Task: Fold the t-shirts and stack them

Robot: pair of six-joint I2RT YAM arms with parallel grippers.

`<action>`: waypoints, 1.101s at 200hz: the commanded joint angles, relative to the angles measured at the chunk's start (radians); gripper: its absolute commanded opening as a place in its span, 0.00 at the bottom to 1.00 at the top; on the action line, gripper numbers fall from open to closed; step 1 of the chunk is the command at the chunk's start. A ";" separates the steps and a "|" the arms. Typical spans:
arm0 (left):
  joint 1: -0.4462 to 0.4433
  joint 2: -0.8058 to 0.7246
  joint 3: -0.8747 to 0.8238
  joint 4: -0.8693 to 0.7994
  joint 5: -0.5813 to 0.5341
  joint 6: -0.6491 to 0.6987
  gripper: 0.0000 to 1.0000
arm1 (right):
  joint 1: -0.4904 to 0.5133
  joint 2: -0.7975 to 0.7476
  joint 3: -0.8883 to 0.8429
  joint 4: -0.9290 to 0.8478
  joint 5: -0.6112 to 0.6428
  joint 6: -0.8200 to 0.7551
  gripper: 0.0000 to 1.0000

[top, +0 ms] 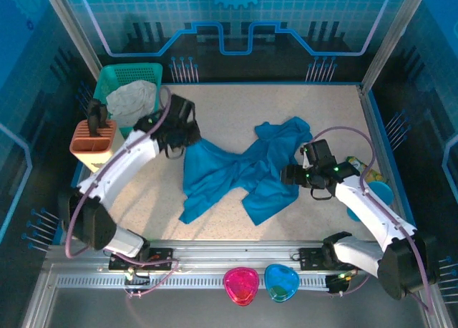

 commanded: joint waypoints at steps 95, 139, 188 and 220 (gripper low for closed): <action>0.202 0.744 1.025 -0.311 -0.300 0.228 0.12 | 0.002 0.021 -0.105 0.116 0.049 0.076 0.80; 0.188 0.704 0.933 -0.260 -0.255 0.218 0.74 | -0.036 0.143 -0.036 0.174 0.101 0.057 0.63; 0.133 0.529 0.739 -0.195 -0.202 0.255 0.90 | -0.084 0.320 0.062 0.234 0.097 0.046 0.47; 0.070 0.414 0.539 -0.151 -0.154 0.256 0.92 | -0.084 0.429 0.127 0.263 0.064 0.064 0.47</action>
